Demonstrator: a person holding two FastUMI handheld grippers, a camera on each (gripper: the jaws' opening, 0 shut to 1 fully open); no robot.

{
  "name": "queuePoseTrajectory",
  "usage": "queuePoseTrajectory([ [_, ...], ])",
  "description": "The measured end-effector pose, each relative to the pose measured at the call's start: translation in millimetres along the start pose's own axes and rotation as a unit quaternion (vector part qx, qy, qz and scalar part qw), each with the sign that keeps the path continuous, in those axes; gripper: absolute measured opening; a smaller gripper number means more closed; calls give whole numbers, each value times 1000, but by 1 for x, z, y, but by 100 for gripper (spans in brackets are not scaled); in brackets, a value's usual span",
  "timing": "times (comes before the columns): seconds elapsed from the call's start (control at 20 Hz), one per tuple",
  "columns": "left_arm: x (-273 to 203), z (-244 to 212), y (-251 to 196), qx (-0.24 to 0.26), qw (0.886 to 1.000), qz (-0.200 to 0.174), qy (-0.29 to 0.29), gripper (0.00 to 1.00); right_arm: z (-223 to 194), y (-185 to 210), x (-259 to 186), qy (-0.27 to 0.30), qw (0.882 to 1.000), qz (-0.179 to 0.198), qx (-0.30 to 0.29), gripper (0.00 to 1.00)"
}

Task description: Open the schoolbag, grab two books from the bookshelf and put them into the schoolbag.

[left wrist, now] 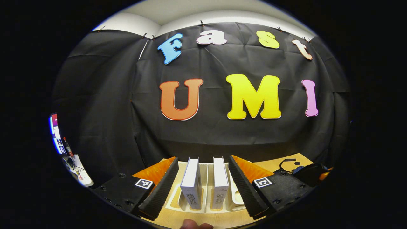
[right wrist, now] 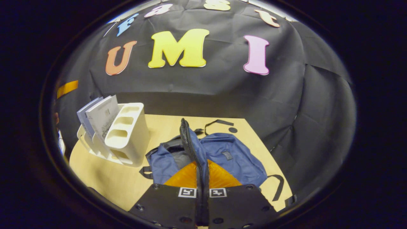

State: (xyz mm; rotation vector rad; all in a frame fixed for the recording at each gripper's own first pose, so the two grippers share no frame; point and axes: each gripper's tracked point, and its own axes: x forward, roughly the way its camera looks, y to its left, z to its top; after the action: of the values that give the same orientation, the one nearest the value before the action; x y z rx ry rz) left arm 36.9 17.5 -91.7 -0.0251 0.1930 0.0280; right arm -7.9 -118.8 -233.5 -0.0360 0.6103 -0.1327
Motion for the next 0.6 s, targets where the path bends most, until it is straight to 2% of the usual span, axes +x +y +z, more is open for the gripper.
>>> queuePoseTrajectory([
  [0.25, 1, -10, -2, -2, 1000, 1, 27, 99, 25, -33, -1, -12, 1000, -5, 4, 0],
  [0.3, 0, -12, -1, -1, 1000, 4, 31, 99, 28, -39, 0, -12, 1000, -5, 6, 2],
  [0.35, 0, -13, -1, 0, 999, 6, 35, 99, 30, -43, 0, -11, 1000, -4, 8, 0],
  [0.4, 1, -14, -1, 0, 999, 6, 38, 99, 32, -48, -1, -10, 1000, -3, 10, 2],
  [0.45, 1, -16, -1, 1, 999, 4, 44, 99, 34, -53, 0, -11, 1000, -4, 9, 0],
  [0.6, 3, -28, 1, 14, 997, -6, 79, 99, 40, -71, 2, -14, 1000, -4, 1, 2],
])
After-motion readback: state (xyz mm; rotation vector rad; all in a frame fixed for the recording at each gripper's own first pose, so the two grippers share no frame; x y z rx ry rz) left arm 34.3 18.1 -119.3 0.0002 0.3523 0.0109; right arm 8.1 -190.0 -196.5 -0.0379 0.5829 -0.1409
